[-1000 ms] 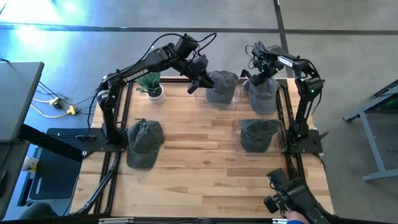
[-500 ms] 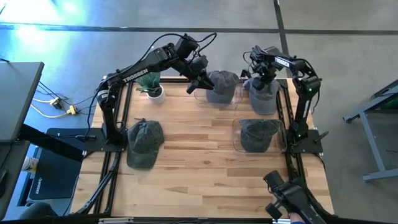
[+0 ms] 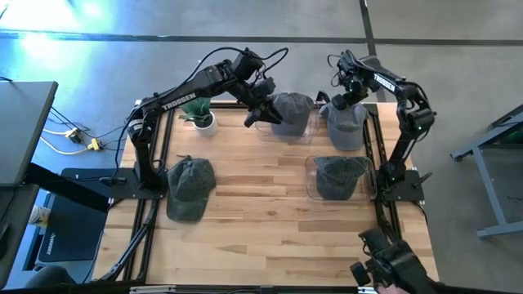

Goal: Pick & Place hat
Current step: Put the gray cap into the top transparent bin

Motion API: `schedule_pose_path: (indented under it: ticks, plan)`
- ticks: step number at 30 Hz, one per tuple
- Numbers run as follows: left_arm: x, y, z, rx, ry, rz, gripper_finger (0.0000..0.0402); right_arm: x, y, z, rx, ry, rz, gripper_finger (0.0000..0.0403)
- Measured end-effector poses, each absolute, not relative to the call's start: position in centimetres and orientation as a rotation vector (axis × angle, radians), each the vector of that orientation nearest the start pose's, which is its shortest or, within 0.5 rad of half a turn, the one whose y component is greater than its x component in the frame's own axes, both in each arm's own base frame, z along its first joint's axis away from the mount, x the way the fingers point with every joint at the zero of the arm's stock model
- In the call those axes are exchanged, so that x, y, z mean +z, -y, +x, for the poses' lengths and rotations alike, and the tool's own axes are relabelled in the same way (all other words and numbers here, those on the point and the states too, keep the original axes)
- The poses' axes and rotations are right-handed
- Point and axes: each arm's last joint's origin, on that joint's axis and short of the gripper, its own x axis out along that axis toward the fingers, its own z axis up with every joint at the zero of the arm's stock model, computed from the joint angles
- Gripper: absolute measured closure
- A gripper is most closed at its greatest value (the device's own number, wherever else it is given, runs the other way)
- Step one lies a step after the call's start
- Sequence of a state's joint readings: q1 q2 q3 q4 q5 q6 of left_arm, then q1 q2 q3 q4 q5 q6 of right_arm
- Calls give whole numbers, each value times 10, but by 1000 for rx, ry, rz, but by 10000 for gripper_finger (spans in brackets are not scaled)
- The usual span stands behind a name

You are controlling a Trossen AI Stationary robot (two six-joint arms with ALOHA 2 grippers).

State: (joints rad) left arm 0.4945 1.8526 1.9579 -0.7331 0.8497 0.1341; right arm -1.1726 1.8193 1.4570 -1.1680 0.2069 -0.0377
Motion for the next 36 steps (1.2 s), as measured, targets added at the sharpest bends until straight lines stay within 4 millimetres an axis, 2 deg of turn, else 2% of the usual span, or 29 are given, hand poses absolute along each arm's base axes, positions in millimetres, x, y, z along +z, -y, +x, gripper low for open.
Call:
schedule_pose_path:
  ticks: [6,10,19,30,36]
  plan:
    - [392,-166,366,-399,-463,-260,308,223,325,130,-1220,-1412,748,194]
    - [392,-166,365,-407,-461,-263,308,211,327,137,-1301,-1477,705,169]
    - [392,-166,365,-424,-460,-274,308,190,324,143,-1263,-1707,603,184]
    - [392,-166,365,-434,-457,-277,308,176,327,143,-1234,-1790,554,198]
    - [393,-165,365,-460,-451,-289,308,170,329,144,-1151,-1827,518,217]
